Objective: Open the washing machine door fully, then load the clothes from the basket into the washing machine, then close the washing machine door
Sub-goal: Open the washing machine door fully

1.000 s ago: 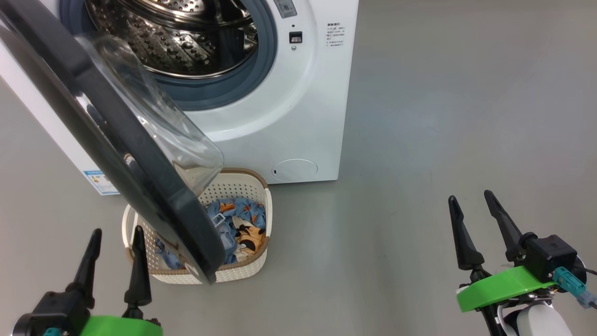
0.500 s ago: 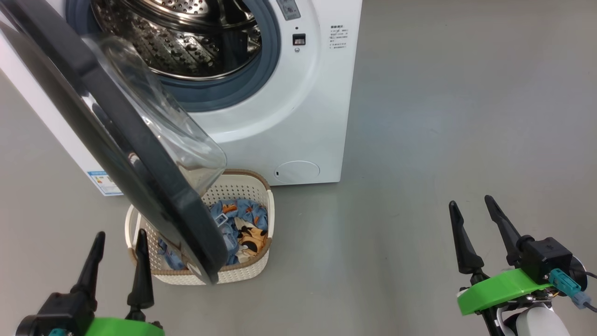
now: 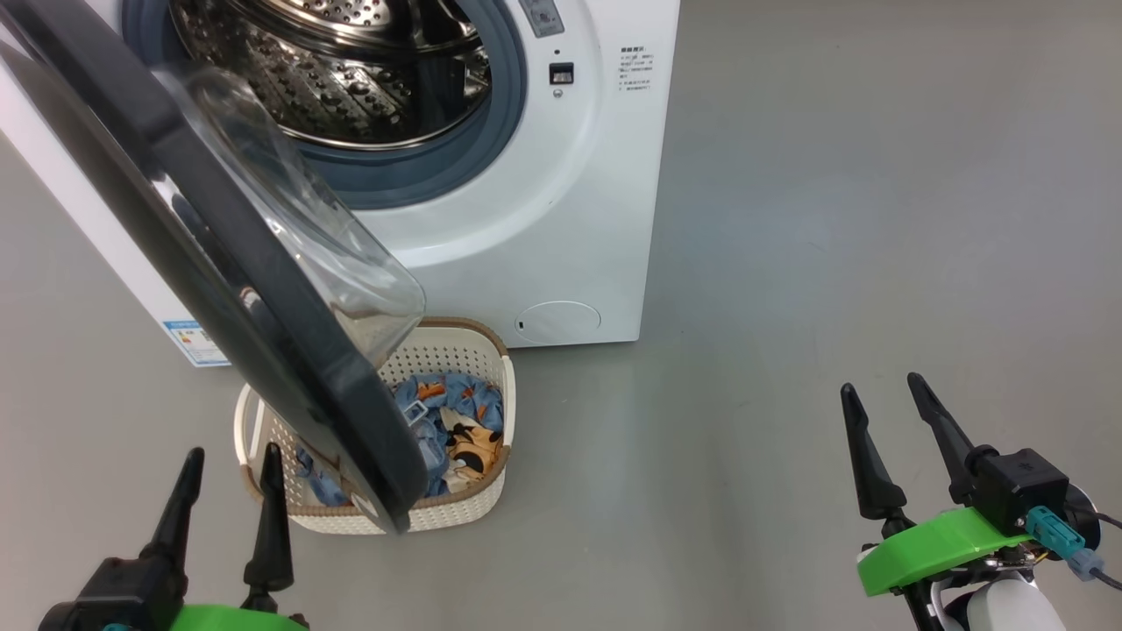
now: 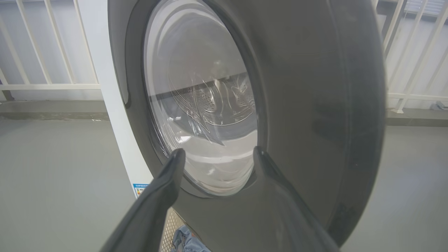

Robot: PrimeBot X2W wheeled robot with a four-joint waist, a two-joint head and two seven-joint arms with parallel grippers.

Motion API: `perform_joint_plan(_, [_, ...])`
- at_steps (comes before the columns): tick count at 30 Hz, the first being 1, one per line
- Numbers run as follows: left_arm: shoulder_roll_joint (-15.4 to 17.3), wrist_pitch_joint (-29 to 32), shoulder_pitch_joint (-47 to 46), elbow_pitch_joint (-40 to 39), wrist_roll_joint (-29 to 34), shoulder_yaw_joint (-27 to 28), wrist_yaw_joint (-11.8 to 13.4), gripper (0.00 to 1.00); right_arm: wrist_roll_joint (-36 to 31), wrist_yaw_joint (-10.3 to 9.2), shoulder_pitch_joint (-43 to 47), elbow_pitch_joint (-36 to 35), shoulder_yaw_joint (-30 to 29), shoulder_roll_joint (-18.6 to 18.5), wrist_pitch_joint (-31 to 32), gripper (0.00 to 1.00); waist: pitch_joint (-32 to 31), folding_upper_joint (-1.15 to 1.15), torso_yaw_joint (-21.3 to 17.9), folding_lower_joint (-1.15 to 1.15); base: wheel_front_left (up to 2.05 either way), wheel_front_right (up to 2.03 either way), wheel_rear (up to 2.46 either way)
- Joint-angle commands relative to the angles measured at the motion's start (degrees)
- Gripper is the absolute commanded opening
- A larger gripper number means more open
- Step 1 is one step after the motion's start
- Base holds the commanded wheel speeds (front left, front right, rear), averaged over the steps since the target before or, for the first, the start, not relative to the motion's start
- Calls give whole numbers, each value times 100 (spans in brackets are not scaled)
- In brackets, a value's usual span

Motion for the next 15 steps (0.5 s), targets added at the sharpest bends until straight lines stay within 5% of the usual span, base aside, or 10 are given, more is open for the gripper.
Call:
perform_joint_plan(1, [95,-36,-106,-95,9,181,14,100,-43,16,-27,-106,132,18,-42,100,5,0,3,0,0,0,0])
perform_joint_plan(6, [95,-36,-128,-95,-32,198,9,100,-30,16,-39,-70,124,19,-42,100,20,0,9,0,0,0,0])
perform_joint_plan(7, [95,-36,-131,-104,-41,201,8,44,-25,16,-43,-70,124,19,-42,100,28,0,9,0,0,0,0])
perform_joint_plan(8, [95,-36,-134,-111,-51,202,7,0,-16,16,-47,-70,125,19,-42,100,37,0,8,0,0,0,0])
perform_joint_plan(15, [95,-36,-277,-470,-126,307,-5,0,41,16,-81,-117,116,19,-42,100,128,0,-10,0,0,0,0])
